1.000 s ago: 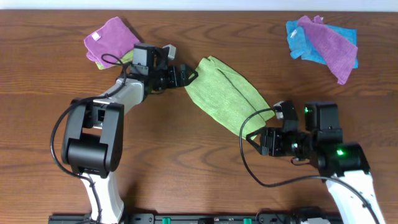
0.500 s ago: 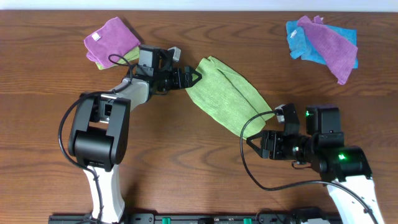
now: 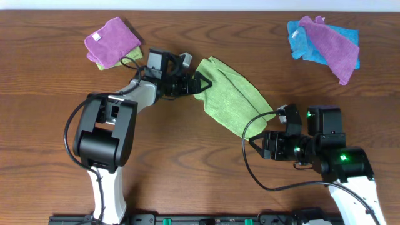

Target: Fold the cloth

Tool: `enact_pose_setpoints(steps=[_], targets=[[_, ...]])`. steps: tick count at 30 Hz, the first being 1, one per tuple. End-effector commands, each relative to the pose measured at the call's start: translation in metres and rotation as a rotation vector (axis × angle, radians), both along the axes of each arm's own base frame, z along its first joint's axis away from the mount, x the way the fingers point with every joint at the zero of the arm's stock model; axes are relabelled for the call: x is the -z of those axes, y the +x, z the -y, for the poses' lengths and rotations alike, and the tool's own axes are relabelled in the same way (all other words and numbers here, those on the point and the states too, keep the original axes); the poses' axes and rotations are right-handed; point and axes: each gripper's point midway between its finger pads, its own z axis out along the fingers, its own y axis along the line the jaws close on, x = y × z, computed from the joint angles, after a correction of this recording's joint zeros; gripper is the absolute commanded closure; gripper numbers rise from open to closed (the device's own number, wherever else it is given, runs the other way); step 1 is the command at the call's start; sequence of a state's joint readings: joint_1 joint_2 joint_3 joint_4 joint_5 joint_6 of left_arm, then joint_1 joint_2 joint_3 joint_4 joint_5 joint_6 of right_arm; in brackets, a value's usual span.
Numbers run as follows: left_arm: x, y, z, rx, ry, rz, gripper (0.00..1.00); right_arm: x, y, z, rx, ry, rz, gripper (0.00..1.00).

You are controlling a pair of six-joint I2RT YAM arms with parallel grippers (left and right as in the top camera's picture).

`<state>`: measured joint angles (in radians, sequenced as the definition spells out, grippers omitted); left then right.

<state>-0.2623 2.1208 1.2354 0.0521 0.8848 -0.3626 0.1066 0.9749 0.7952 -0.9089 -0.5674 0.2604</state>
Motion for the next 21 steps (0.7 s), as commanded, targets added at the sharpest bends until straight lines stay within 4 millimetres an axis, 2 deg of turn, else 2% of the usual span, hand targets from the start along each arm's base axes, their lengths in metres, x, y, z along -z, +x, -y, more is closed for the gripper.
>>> enact_pose_setpoints(steps=[1, 2, 5, 14, 18, 20, 21], targets=[[0.001, -0.007, 0.005, 0.034, -0.028, -0.044, 0.01, 0.004, -0.002, 0.005, 0.028, -0.016, -0.015, 0.35], [0.001, -0.010, 0.005, 0.042, -0.032, -0.054, 0.00, 0.004, -0.002, 0.005, 0.028, -0.016, -0.017, 0.35], [0.004, -0.014, 0.003, 0.048, -0.022, -0.068, 0.12, 0.006, -0.003, 0.006, 0.030, -0.022, -0.025, 0.35], [0.003, -0.015, 0.001, 0.050, -0.034, -0.084, 0.65, 0.013, -0.008, 0.014, 0.050, -0.069, -0.056, 0.36], [0.003, -0.009, -0.010, 0.023, -0.035, -0.084, 0.80, 0.013, -0.009, 0.014, 0.052, -0.073, -0.061, 0.35], [0.004, -0.005, -0.021, -0.001, -0.034, -0.090, 0.92, 0.013, -0.009, 0.015, 0.052, -0.073, -0.061, 0.35], [0.005, -0.003, -0.025, -0.012, -0.034, -0.095, 0.94, 0.015, -0.009, 0.016, 0.056, -0.080, -0.062, 0.35]])
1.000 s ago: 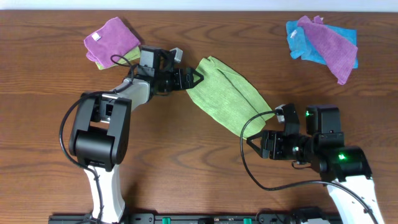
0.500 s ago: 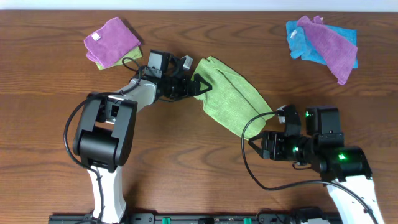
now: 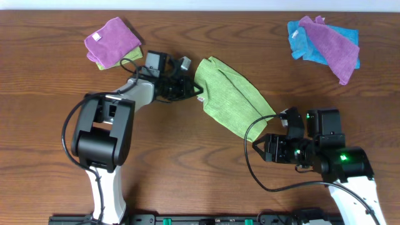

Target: Fold the cloth

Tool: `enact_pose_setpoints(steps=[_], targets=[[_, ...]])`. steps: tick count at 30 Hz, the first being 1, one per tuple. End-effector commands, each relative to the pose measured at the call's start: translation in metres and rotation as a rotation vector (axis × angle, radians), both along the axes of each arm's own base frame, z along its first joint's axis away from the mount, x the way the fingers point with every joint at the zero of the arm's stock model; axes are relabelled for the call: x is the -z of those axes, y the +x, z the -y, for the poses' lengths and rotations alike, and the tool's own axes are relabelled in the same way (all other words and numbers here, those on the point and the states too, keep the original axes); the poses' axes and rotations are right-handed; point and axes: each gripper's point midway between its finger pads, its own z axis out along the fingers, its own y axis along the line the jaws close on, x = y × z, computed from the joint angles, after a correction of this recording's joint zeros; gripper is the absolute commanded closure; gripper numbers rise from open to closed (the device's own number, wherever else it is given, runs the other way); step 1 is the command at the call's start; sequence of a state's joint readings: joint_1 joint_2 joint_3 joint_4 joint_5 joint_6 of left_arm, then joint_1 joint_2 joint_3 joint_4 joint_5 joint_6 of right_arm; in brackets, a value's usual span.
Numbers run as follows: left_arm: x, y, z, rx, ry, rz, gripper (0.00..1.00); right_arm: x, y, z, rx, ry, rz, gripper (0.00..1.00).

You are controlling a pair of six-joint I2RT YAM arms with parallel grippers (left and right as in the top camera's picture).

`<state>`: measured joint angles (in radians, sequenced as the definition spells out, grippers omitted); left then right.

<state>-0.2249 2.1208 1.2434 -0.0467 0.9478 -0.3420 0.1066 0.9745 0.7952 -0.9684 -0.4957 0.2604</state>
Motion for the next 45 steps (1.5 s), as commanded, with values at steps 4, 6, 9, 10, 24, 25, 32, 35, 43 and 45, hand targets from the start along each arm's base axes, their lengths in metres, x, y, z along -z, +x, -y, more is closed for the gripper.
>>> enact_pose_setpoints(steps=[4, 6, 9, 10, 24, 25, 32, 35, 43, 45], targets=[[0.005, 0.009, -0.035, -0.058, -0.014, -0.044, 0.94, 0.021, -0.006, 0.005, 0.059, -0.006, -0.057, 0.34], [0.007, 0.007, -0.045, -0.059, -0.017, -0.060, 0.94, 0.035, -0.009, 0.004, 0.082, 0.013, -0.084, 0.33], [0.010, -0.002, -0.055, -0.052, -0.014, -0.097, 0.94, 0.053, -0.007, 0.001, 0.114, 0.048, -0.089, 0.33], [0.011, -0.005, -0.056, -0.048, -0.012, -0.108, 0.94, 0.060, -0.006, 0.001, 0.129, 0.056, -0.087, 0.33], [0.021, -0.044, -0.059, 0.016, 0.023, -0.244, 0.94, 0.124, -0.008, 0.001, 0.317, 0.161, -0.096, 0.35], [0.021, -0.045, -0.060, 0.016, 0.024, -0.250, 0.94, 0.125, -0.006, 0.002, 0.330, 0.168, -0.085, 0.36], [0.022, -0.054, -0.060, 0.026, 0.029, -0.289, 0.94, 0.138, 0.000, 0.015, 0.450, 0.143, -0.065, 0.40], [0.022, -0.057, -0.060, 0.028, 0.030, -0.305, 0.94, 0.144, 0.000, 0.020, 0.482, 0.139, -0.052, 0.41], [0.022, -0.068, -0.052, 0.056, 0.037, -0.333, 0.94, 0.154, 0.001, 0.032, 0.537, 0.090, -0.024, 0.42], [0.022, -0.070, -0.049, 0.066, 0.039, -0.338, 0.94, 0.158, 0.002, 0.035, 0.548, 0.075, -0.020, 0.43]])
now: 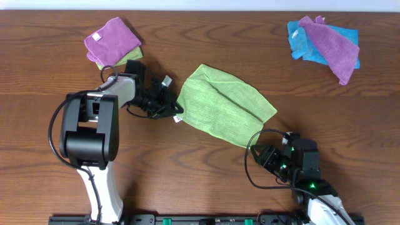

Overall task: Fold the cloth
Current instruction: 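Grasp the cloth's right corner with the right gripper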

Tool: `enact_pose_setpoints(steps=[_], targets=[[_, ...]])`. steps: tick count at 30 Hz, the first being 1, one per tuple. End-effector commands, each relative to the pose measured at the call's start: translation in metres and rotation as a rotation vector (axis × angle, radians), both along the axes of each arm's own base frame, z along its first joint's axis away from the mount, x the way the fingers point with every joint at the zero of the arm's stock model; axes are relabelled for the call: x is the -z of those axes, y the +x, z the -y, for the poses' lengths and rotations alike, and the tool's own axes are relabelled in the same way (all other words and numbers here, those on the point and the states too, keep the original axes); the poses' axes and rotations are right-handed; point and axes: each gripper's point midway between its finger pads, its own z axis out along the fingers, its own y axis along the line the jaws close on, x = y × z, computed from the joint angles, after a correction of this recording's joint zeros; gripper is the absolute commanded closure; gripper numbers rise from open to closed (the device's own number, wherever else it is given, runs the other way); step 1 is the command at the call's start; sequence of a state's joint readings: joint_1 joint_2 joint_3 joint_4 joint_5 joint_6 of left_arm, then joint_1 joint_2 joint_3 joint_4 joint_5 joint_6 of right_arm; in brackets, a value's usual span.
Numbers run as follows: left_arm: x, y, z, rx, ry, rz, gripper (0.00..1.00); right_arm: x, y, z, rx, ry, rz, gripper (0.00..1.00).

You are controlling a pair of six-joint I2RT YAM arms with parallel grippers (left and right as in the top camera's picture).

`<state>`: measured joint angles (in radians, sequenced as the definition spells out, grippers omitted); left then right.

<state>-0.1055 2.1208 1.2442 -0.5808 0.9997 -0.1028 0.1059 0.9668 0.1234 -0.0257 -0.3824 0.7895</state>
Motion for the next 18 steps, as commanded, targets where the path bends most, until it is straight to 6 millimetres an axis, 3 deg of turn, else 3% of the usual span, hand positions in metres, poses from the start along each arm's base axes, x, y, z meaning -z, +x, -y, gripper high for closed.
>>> enact_pose_setpoints(steps=[1, 18], targets=[[0.002, -0.005, 0.008, 0.033, -0.015, -0.005, 0.94, 0.027, -0.012, 0.020, 0.083, -0.078, -0.075, 0.43], [0.001, -0.016, 0.019, 0.065, -0.018, -0.035, 0.94, 0.058, 0.002, 0.015, 0.072, -0.069, -0.106, 0.48]])
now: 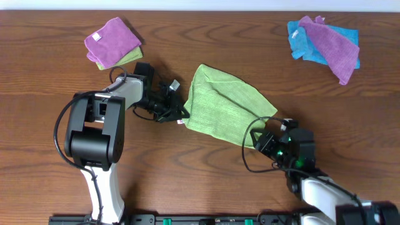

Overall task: Fold the cloth
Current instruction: 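Grasp the cloth's right corner with the right gripper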

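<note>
A green cloth [225, 106] lies spread in the middle of the table, wider at its left end. My left gripper [180, 115] is at its lower-left corner, by a small white tag, and appears shut on that corner. At the cloth's lower-right corner is my right gripper [258, 140], its dark fingers touching or just short of the edge. Their state does not show from overhead.
A folded purple cloth on a green one [112, 41] sits at the back left. Crumpled blue and purple cloths [326, 41] lie at the back right. Both arms' bases stand at the table's front edge.
My left gripper has shifted slightly right with the cloth's left corner, narrowing the cloth's left end. The right gripper has moved up and forward to the cloth's lower-right corner.
At first the cloth lay as a narrow diagonal strip, with my left gripper at its upper-left end and the right at its lower end. Later the left gripper was lower and further left, the cloth spread wider, and the right arm drawn back. Now both are at the cloth's lower corners.
</note>
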Tool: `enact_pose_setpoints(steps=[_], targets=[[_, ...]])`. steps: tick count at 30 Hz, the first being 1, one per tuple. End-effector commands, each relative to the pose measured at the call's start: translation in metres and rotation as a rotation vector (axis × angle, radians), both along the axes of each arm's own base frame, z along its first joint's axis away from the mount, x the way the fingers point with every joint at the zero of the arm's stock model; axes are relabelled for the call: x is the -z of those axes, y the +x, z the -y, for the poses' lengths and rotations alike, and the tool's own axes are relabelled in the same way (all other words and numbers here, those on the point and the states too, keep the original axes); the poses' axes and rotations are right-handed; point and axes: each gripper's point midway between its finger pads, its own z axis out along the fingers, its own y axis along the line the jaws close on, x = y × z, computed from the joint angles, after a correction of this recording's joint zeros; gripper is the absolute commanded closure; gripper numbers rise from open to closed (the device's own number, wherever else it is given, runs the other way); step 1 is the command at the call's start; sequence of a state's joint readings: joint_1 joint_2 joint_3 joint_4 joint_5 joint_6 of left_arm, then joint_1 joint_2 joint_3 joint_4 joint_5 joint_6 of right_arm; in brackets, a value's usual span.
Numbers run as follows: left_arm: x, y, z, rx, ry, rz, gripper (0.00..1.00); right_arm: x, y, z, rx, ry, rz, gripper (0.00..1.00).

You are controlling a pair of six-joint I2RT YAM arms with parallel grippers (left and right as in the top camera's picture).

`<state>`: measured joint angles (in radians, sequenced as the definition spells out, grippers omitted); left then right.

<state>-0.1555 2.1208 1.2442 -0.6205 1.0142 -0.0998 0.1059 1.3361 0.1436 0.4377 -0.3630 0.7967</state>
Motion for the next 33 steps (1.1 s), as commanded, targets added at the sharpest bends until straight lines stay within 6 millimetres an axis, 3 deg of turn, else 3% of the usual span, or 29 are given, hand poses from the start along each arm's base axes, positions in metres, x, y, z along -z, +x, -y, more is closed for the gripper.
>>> enact_pose_setpoints(steps=[1, 7, 11, 18, 23, 33], targets=[[0.003, 0.000, 0.002, 0.013, -0.008, 0.003, 0.94, 0.054, -0.045, 0.016, 0.055, -0.064, -0.219, 0.50], [0.003, 0.000, 0.002, 0.013, -0.008, 0.003, 0.94, 0.052, -0.043, 0.008, 0.021, -0.024, -0.206, 0.74], [0.002, 0.001, 0.002, 0.012, -0.009, 0.005, 0.94, 0.049, -0.045, 0.001, -0.010, 0.006, -0.206, 0.98], [-0.011, 0.003, 0.001, 0.010, -0.013, 0.033, 0.94, 0.022, -0.034, -0.024, -0.123, 0.124, -0.096, 0.99], [-0.036, 0.007, -0.008, -0.007, -0.009, 0.085, 0.94, -0.007, -0.029, -0.041, -0.190, 0.235, -0.025, 0.98], [-0.092, 0.011, -0.048, -0.082, 0.070, 0.209, 0.94, -0.090, 0.007, -0.053, -0.247, 0.297, 0.182, 0.98]])
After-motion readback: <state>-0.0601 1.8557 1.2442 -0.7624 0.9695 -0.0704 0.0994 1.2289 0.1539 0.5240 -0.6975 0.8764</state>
